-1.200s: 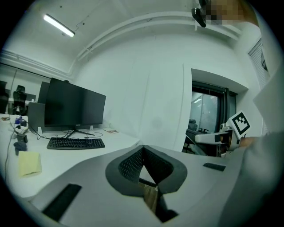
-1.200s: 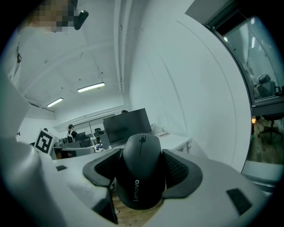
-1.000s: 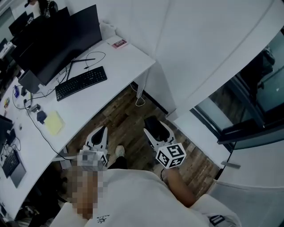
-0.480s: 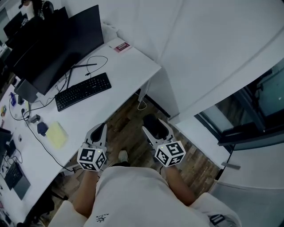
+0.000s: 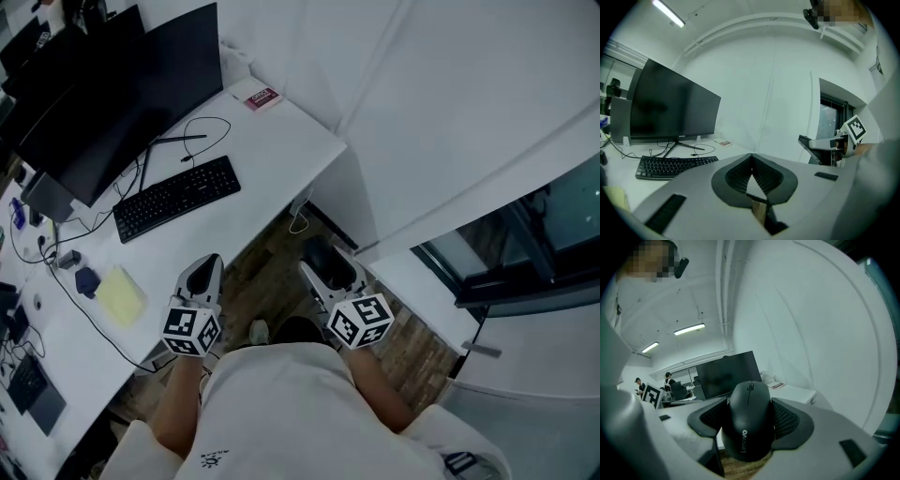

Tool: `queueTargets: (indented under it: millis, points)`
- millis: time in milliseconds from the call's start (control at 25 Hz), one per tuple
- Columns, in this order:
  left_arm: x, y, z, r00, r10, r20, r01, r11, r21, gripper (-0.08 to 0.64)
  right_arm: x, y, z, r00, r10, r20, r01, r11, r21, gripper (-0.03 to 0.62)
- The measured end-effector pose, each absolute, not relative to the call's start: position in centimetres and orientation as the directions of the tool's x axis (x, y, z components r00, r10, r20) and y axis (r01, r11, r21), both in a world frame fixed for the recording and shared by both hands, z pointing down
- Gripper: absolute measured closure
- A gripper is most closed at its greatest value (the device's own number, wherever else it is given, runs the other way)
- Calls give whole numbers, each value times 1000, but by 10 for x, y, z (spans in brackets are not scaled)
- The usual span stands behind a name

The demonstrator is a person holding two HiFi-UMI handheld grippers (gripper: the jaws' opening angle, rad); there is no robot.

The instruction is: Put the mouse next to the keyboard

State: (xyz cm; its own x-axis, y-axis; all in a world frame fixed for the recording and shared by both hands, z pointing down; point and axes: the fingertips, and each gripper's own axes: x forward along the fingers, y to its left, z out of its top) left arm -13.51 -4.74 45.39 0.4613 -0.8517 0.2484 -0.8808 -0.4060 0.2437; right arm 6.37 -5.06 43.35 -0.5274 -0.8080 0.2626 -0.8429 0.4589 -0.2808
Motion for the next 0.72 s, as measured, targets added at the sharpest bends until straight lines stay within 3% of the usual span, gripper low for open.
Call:
queueTargets:
  millis: [720]
  points:
    - [-144,-93,457,411,-876,254,-902,-348,256,549,45,-119,436,-585,-766,267,-808,519,-280,290]
